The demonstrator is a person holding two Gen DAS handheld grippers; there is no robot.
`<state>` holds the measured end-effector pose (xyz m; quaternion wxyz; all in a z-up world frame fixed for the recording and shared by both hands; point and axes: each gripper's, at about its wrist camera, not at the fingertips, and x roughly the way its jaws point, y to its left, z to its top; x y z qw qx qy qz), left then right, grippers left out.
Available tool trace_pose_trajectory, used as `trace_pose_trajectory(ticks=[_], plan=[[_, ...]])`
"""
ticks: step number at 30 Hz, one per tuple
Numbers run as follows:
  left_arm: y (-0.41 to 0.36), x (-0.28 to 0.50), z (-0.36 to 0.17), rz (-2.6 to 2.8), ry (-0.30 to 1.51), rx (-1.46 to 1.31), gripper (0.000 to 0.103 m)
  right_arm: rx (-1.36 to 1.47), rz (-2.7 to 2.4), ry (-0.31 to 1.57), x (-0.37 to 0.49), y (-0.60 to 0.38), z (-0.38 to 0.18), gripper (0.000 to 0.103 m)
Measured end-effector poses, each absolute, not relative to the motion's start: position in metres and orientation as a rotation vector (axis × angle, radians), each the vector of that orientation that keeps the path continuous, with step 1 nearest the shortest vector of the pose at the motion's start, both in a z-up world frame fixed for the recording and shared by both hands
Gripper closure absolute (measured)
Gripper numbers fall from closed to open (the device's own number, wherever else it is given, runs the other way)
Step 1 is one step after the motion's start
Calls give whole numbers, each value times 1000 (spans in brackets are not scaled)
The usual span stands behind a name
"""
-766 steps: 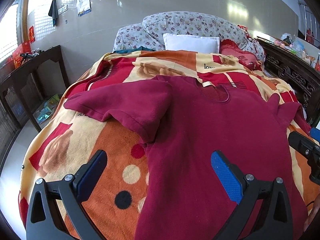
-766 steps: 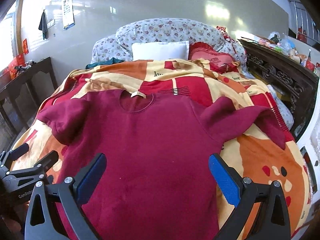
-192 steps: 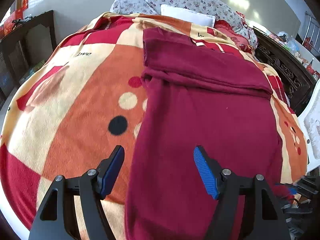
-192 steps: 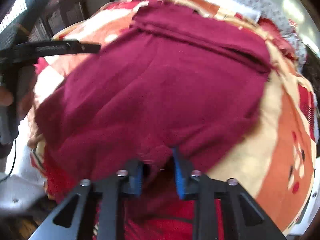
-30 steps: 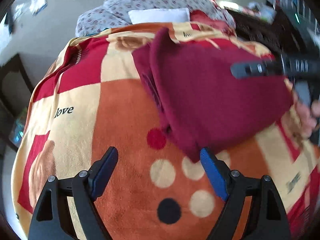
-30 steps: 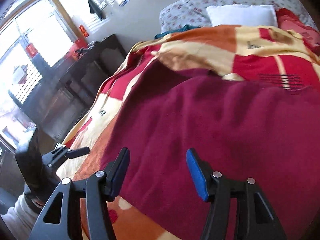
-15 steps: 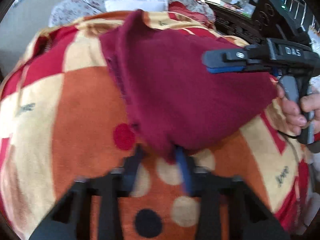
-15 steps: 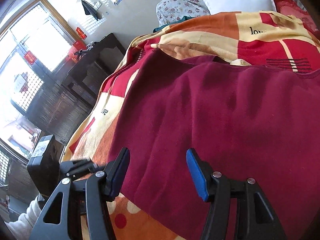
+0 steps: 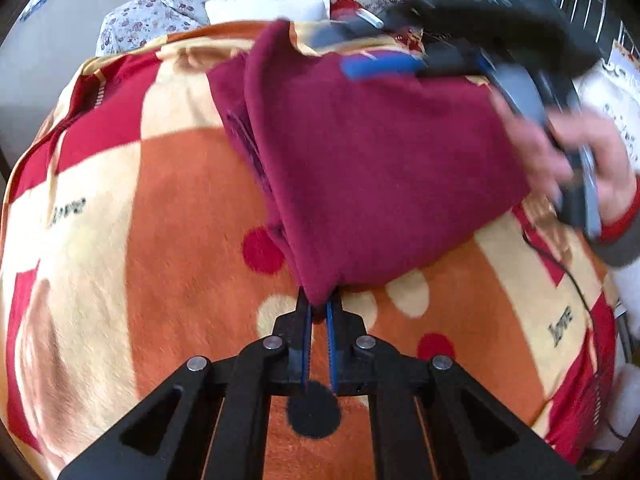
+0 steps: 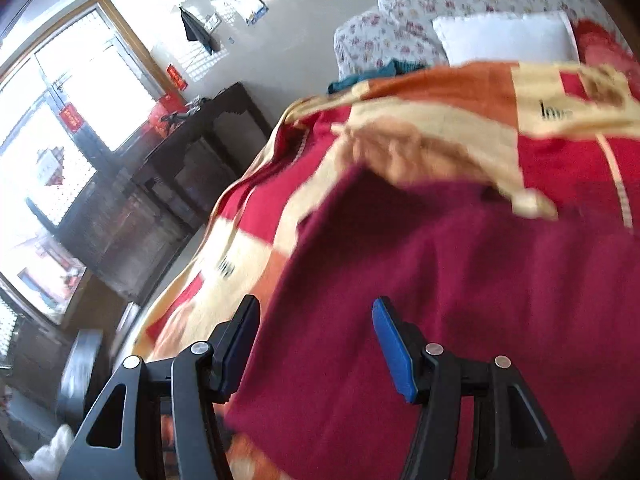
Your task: Fold small clothes
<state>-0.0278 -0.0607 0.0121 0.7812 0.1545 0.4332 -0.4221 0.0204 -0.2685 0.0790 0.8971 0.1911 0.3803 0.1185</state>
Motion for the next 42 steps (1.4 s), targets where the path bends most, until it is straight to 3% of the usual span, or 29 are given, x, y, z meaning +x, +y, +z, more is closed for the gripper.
trace_pose_trajectory(ticks=[2,4,6,9,16,20,22,24,27,33,36,42], plan=[[-63,-30,9,-907,927,334,97,326,168,782,37,-265,81,43],[-63,-29,8,-906,929,322,97,281,107,781,59,-264,77,59],[-64,-28,6,-907,936,312,96,294,93,801,75,-266,69,65],[-63,-27,7,-901,931,310,96,281,68,816,94,-262,56,67],[-70,-24,8,-878,925,332,93,227,57,825,94,-257,61,65],[-70,-34,11,-817,891,383,75,294,82,810,56,-273,75,59],[-70,-38,12,-791,885,403,72,287,78,810,38,-277,79,47],[-69,-42,15,-769,876,419,68,293,81,798,14,-284,84,45],[-67,-52,22,-731,857,438,49,287,55,788,-21,-300,90,42],[-68,-69,48,-693,787,445,46,225,-85,821,-82,-345,90,34],[-70,-68,54,-683,782,426,39,207,-153,865,-107,-366,83,34],[-85,-56,59,-646,784,383,39,191,-204,899,-150,-392,74,34]])
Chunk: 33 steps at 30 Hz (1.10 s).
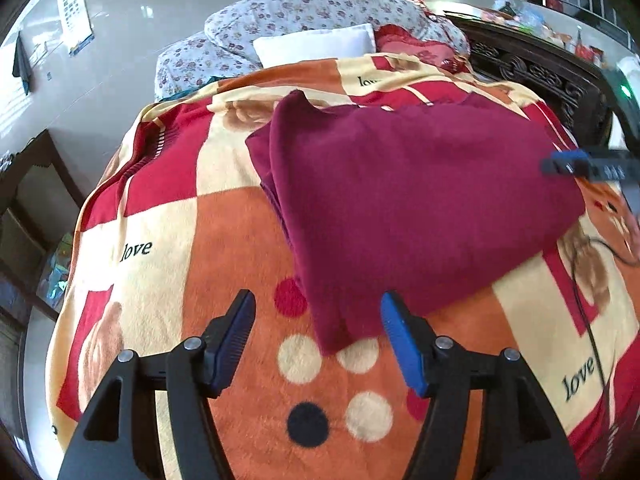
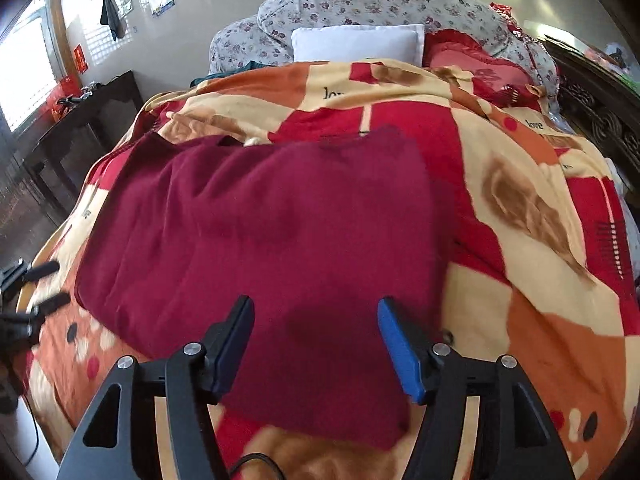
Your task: Fold small clothes
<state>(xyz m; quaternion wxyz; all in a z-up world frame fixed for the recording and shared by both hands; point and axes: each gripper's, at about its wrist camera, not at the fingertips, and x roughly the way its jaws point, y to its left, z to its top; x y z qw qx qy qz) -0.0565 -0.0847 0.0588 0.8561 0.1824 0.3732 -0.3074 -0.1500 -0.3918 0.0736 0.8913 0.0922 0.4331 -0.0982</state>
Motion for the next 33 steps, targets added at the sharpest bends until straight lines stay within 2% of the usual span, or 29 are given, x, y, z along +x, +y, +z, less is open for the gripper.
trace_pose_trajectory(ticks=[5,7,16,19,21,27,29,30,33], plan=[[-99,-44,54,-626,794,360,39,114,-216,934,-154,-386,55,33],[-102,-40,52,-621,812,341,39,81,-219,953,-149,-382,48,28],[-100,-21,44,-602,868,249,38,47,-214,893,-143,-361,80,25],[-97,-13,43,-605,889,199,31,65,-239,873,-135,-372,85,27],[-94,-7,43,-603,897,159,26,70,-283,842,-129,-386,89,35],[-90,14,34,-580,935,60,26,174,-360,834,-105,-430,84,36],[-88,20,30,-577,946,27,26,230,-362,904,-91,-447,65,35],[-87,22,28,-578,952,11,26,287,-345,903,-89,-455,61,30],[-82,26,21,-582,972,-54,26,405,-348,898,-93,-464,64,29]])
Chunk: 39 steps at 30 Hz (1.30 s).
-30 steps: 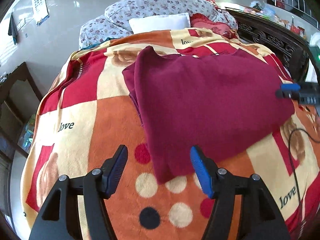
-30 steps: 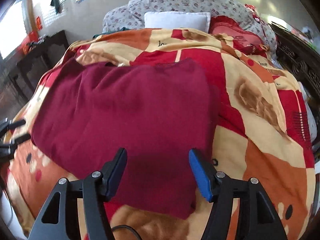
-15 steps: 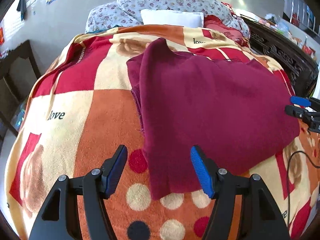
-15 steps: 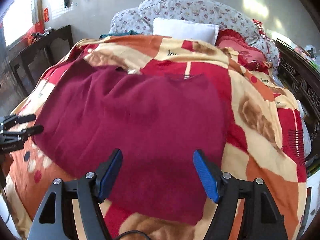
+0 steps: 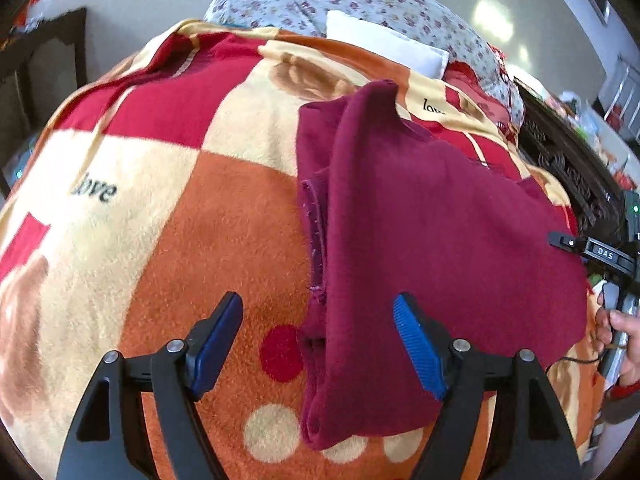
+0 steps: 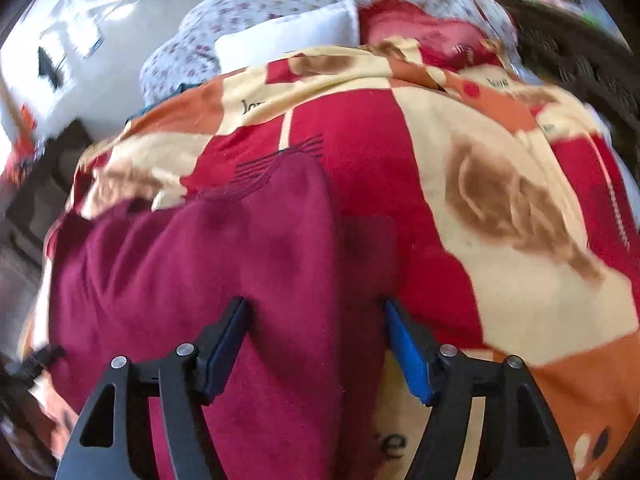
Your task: Fold small clothes
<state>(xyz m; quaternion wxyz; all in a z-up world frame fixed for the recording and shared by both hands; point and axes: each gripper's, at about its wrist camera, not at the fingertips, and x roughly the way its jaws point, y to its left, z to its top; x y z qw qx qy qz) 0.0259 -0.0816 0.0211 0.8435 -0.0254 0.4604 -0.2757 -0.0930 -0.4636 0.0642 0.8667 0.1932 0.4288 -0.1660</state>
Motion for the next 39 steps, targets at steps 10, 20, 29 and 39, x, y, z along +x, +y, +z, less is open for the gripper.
trace_pose_trajectory(ticks=[10,20,29,39], plan=[[-64,29,5,-654,976,-224,21,82,-308,780,-43,-341,136,17],[-64,32,1,-698,951,-234,12,153,-127,797,-21,-302,141,17],[-65,30,-1,-744,930,-224,6,99,48,1003,71,-211,88,17],[-58,36,-3,-784,935,-275,4,-98,-56,1075,127,-189,43,31]])
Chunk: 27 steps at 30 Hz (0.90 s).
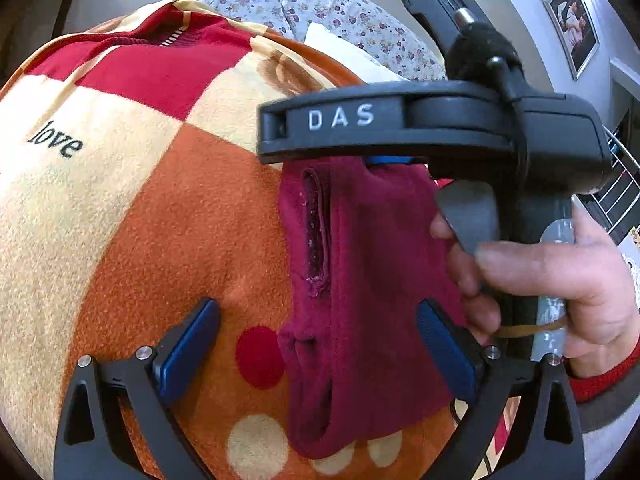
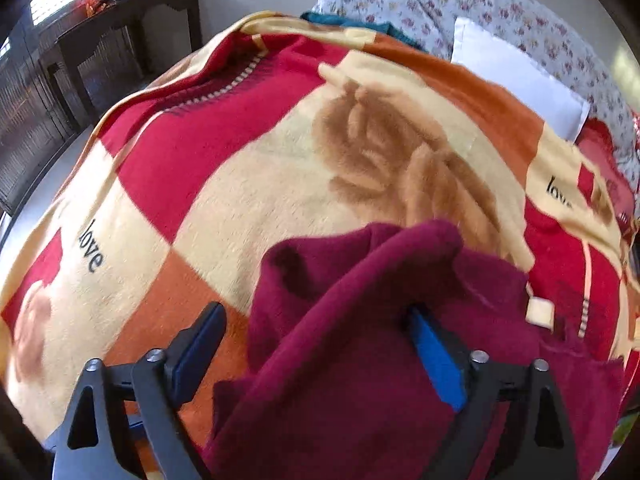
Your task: Fold small clothes
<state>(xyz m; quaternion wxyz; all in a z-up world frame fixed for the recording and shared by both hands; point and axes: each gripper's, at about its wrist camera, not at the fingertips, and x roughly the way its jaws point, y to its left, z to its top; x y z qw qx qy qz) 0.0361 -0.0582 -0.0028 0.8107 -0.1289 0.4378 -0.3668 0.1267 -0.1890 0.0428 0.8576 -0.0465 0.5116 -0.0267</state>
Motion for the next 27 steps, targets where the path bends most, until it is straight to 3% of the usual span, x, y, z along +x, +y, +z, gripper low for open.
trace_pose_trajectory(ticks=[2,4,7,14,16,17,18,21,27], plan=[[-59,36,-3,-780,932,-276,4,-122,-61,1033,119,-194,48,57],[-58,36,-2,-768,925,-288,4,-46,-10,1006,107,-207,57,73],[-59,36,0,-739,920,-306,4,139,75,944,85,-234,77,78],[-87,34,5,-752,951,-207,5,276,151,857,52,-258,98,81],[-98,23,9,-785,957,-144,37,306,164,836,44,-265,102,82],[-102,19,11,-815,982,-143,62,314,169,834,44,-269,103,82],[-105,14,15,-824,995,-145,71,324,174,829,39,-273,105,82],[-113,-2,38,-822,939,-117,77,340,174,790,22,-289,116,83],[-156,-43,95,-906,838,-59,77,387,146,717,-19,-345,149,84]])
